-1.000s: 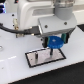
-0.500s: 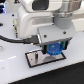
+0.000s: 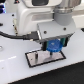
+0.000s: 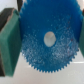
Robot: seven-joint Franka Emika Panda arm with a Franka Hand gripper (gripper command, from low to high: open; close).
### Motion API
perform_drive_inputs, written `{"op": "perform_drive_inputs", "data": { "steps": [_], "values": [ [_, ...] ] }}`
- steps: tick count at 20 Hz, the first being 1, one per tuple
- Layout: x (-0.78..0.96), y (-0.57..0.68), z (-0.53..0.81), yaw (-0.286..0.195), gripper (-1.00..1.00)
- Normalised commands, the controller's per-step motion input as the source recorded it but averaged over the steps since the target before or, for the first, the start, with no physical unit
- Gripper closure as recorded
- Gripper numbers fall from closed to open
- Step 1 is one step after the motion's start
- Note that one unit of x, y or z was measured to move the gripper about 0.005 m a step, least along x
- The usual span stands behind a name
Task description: Insert the blue gear onto the right peg, followed by the red gear
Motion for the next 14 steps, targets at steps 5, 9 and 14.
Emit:
{"op": "perform_drive_inputs", "data": {
  "steps": [5,9,14],
  "values": [
    [0.14,-0.09,-0.03,0.0,1.0],
    [0.24,-0.09,-0.07,0.0,1.0],
    [0.26,-0.04,-0.09,0.0,1.0]
  ]
}}
